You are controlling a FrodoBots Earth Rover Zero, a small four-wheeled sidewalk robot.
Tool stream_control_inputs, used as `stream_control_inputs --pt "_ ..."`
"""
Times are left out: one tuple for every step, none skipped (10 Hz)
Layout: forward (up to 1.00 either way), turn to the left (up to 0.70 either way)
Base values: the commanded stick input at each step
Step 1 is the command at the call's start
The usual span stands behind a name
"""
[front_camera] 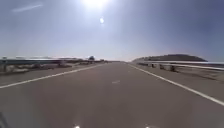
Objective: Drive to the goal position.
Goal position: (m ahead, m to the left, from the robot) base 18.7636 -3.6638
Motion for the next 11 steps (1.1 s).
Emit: stream_control_inputs --pt "1.00 0.00" --pt "1.00 0.00" --pt "1.00 0.00" --pt "1.00 0.00" --pt "1.00 0.00" --pt "1.00 0.00" --pt "1.00 0.00" --pt "1.00 0.00" --pt "1.00 0.00" --pt "1.00 0.00" --pt "1.00 0.00"
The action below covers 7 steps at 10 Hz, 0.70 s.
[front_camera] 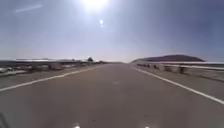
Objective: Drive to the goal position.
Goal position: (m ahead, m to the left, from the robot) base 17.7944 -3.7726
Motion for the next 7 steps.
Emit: stream_control_inputs --pt "1.00 0.00" --pt "1.00 0.00" --pt "1.00 0.00" --pt "1.00 0.00" --pt "1.00 0.00" --pt "1.00 0.00" --pt "1.00 0.00"
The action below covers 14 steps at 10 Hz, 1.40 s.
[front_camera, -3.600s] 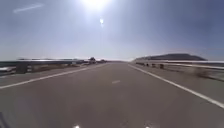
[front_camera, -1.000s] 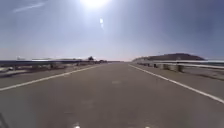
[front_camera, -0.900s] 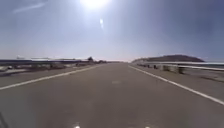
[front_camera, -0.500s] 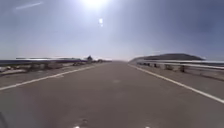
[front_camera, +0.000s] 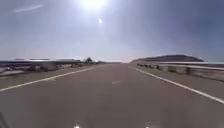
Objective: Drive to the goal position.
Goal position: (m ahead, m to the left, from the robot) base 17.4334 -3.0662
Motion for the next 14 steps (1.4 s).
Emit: stream_control_inputs --pt "1.00 0.00" --pt "1.00 0.00" --pt "1.00 0.00" --pt "1.00 0.00" --pt "1.00 0.00" --pt "1.00 0.00" --pt "1.00 0.00" --pt "1.00 0.00" --pt "1.00 0.00" --pt "1.00 0.00" --pt "1.00 0.00" --pt "1.00 0.00" --pt "1.00 0.00" --pt "1.00 0.00"
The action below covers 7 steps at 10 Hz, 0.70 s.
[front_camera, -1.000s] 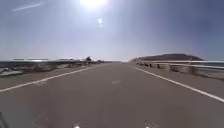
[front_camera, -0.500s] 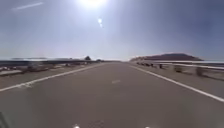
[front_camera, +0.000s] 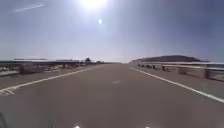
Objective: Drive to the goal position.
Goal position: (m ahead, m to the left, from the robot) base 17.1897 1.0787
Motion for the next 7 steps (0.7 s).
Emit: stream_control_inputs --pt "1.00 0.00" --pt "1.00 0.00" --pt "1.00 0.00" --pt "1.00 0.00" --pt "1.00 0.00" --pt "1.00 0.00" --pt "1.00 0.00"
